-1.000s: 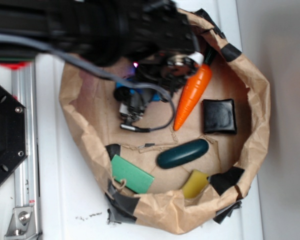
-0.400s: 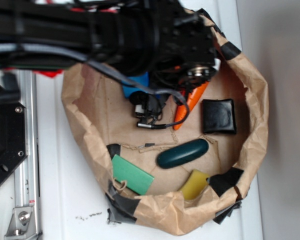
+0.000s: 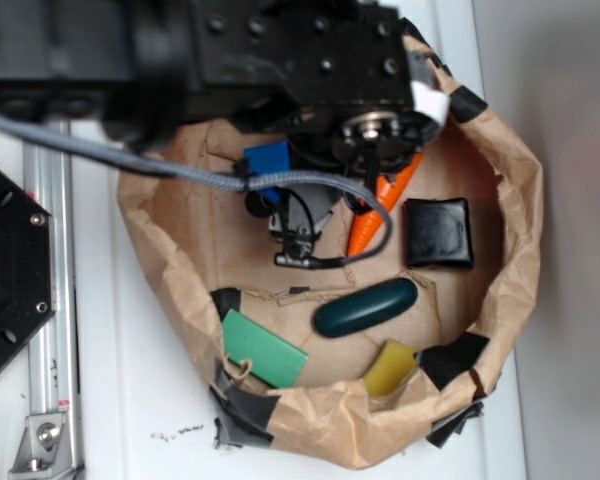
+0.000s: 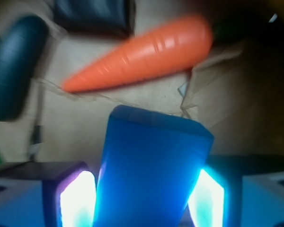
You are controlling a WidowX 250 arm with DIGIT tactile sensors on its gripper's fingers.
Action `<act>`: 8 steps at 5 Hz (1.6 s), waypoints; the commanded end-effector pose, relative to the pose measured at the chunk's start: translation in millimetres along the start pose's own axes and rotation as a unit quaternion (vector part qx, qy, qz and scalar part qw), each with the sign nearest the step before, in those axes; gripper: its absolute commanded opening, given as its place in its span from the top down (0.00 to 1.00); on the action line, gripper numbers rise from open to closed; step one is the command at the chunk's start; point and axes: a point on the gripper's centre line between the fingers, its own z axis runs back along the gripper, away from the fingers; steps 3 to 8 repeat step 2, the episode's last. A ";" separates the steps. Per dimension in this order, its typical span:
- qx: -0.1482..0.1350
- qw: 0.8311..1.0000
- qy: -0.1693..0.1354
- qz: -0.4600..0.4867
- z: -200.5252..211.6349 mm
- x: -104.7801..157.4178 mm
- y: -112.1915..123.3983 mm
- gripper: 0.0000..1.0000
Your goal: Grab the blue block.
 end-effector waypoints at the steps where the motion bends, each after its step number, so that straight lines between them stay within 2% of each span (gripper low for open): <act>1: 0.010 0.999 -0.042 0.000 51.5 3.4 -12.7 1.00; 8: 0.013 0.999 -0.037 0.000 45.6 3.5 -15.0 1.00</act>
